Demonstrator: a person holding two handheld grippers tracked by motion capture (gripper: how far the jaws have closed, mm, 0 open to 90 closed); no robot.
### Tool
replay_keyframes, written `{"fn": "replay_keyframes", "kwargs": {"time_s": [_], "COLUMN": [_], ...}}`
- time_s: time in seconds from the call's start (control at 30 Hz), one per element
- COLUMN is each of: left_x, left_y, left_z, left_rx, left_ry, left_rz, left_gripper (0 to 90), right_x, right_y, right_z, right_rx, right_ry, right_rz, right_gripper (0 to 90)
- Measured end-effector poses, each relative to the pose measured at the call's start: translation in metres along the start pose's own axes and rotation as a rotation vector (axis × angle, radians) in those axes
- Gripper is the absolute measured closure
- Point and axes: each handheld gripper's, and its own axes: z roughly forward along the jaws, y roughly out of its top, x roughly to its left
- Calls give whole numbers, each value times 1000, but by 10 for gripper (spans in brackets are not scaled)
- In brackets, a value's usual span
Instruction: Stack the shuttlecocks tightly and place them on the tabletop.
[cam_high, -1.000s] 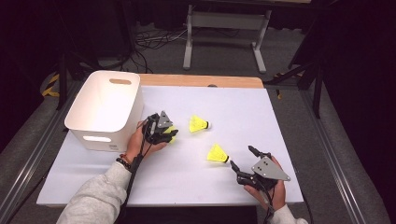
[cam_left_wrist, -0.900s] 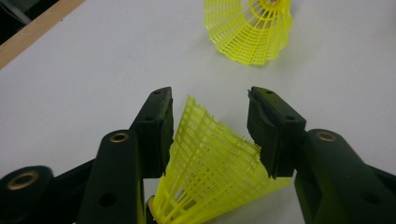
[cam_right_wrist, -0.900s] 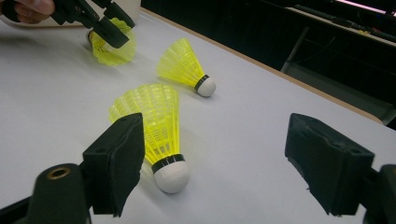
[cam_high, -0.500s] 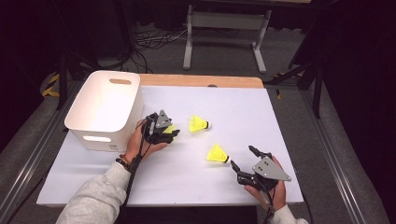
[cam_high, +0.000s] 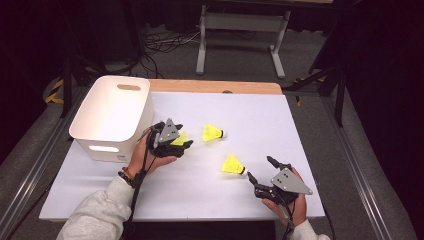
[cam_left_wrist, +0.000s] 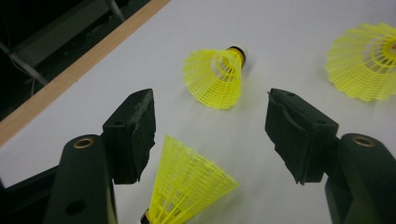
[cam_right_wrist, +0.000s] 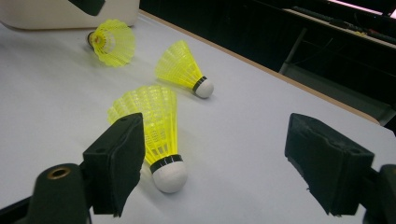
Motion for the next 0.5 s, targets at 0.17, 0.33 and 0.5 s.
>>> {"fn": "replay_keyframes", "kwargs": {"time_s": [0.17,0.33,0.5], "left_x": [-9,-15,-24], "left_y": [-6,-13,-27], "left_z": [-19,-39,-62], "left_rx": [-31,-90,-141], "left_ry": [-3,0,-10], "left_rz": [52,61,70], "left_gripper": [295,222,197], "right_x": [-1,0,-1], "right_y": [1,1,1], "right_z": [-2,-3,-3], "right_rx": [-4,-2,-6], "right_ry": [-10,-19,-21], "right_rz": [0,-1,7], "right_gripper": [212,213,215]}}
